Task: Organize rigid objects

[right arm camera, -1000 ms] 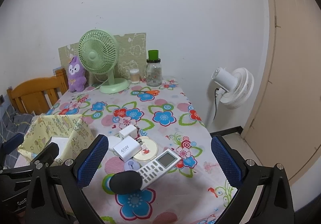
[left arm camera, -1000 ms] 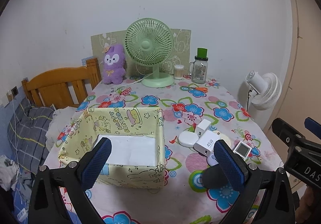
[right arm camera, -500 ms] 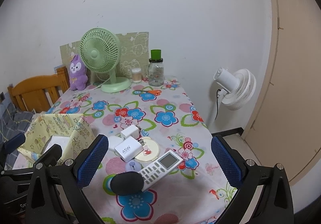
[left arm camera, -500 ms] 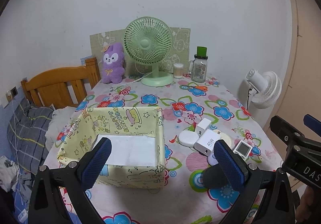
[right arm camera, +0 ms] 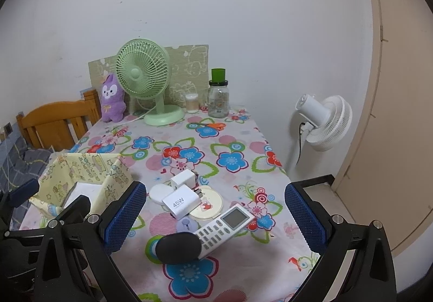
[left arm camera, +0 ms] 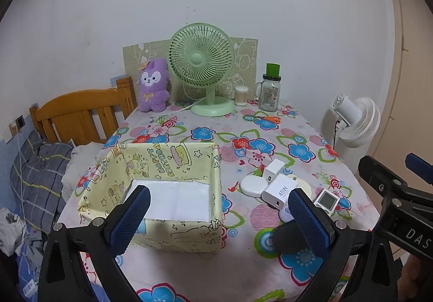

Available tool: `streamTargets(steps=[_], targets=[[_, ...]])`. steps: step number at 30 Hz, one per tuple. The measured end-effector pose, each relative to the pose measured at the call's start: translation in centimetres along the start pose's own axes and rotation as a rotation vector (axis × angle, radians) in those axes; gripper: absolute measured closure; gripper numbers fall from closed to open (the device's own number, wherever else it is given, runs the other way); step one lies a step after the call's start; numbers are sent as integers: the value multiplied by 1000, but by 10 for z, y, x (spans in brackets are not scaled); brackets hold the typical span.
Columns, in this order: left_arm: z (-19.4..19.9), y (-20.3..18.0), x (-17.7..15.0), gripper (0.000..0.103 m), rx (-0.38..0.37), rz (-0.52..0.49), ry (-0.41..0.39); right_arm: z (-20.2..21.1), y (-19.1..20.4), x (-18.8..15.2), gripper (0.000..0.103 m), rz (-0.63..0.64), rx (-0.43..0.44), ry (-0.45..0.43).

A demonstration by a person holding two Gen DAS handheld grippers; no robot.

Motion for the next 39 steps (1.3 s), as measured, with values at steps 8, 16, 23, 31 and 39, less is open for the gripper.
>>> streamTargets(steps=[8, 16, 23, 31, 39], targets=[[1, -9, -3, 0, 1, -2, -1, -1, 0, -1, 0, 18, 23, -8], [-3, -18, 0, 0, 8, 3, -8, -7, -6, 2, 0, 12, 51, -12], [-15, -32, -6, 0, -6, -3, 11, -20, -16, -5, 0, 5, 46, 26], [-33, -43, -20, 0, -22, 36, 54, -36, -28, -14, 0, 19, 26, 43], [-50, -62, -37, 0, -48, 35, 93, -50, -33, -28, 0, 47, 15, 61]])
Point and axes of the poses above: each gripper's, at about its wrist camera, not at the fingertips, and z roughly against the way its jaws point, y to its left, x to its top, the point moved 8 cm from there along -z, roughly the way its jaws point, and after that the axes turned 3 degrees about -x, right-handed, at the moved point
